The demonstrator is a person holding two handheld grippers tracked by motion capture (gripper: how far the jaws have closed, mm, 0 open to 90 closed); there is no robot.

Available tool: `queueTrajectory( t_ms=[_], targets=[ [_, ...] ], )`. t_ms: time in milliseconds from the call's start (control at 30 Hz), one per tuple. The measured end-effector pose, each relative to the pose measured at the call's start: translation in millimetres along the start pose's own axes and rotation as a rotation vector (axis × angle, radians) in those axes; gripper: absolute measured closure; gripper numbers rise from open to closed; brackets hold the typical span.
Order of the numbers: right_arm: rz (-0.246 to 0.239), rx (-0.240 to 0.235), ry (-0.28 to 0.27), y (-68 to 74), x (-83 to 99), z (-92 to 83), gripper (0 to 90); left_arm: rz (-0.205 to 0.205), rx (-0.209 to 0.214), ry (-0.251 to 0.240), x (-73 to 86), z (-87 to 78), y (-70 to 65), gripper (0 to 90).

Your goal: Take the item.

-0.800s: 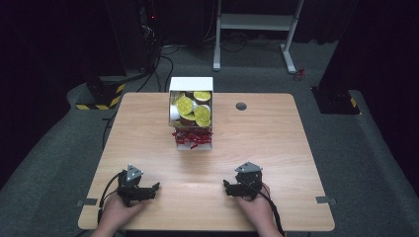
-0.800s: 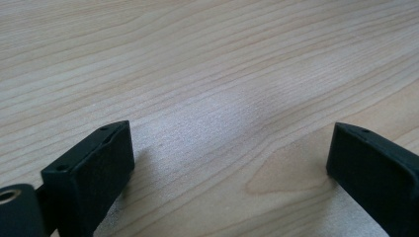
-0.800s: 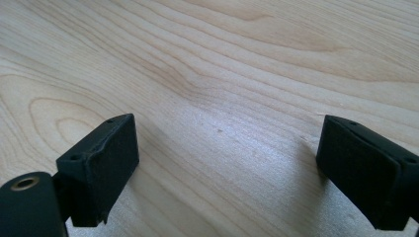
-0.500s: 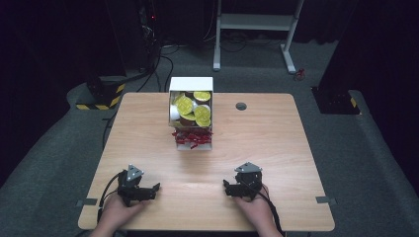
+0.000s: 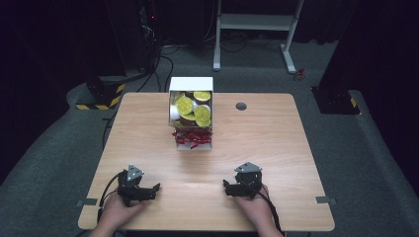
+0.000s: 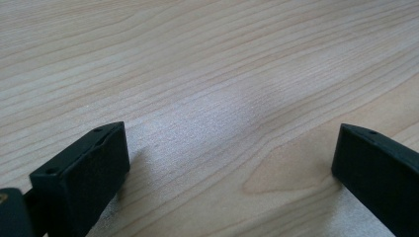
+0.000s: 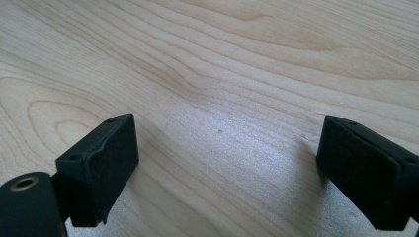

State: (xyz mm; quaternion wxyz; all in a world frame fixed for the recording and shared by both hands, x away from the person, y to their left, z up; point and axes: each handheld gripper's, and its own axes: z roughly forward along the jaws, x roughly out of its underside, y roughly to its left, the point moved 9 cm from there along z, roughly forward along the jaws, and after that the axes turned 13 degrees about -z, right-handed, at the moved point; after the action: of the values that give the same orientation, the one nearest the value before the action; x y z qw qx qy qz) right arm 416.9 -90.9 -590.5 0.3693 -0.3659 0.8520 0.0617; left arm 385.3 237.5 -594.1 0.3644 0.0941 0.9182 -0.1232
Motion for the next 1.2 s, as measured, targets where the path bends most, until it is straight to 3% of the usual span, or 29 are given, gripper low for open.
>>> queueTrajectory(
  t_ms=[533,1200],
  targets=[
    [-0.005,0.001,0.009,-0.6,-0.7,-1.7,12.6,-0.008,-0.004,-0.004,-0.5,0.6,0.4,0.4],
    [-0.017,0.010,-0.079,-9.9,-9.7,-17.7,13.5,-0.009,-0.005,-0.004,-0.5,0.6,0.7,0.5]
  ],
)
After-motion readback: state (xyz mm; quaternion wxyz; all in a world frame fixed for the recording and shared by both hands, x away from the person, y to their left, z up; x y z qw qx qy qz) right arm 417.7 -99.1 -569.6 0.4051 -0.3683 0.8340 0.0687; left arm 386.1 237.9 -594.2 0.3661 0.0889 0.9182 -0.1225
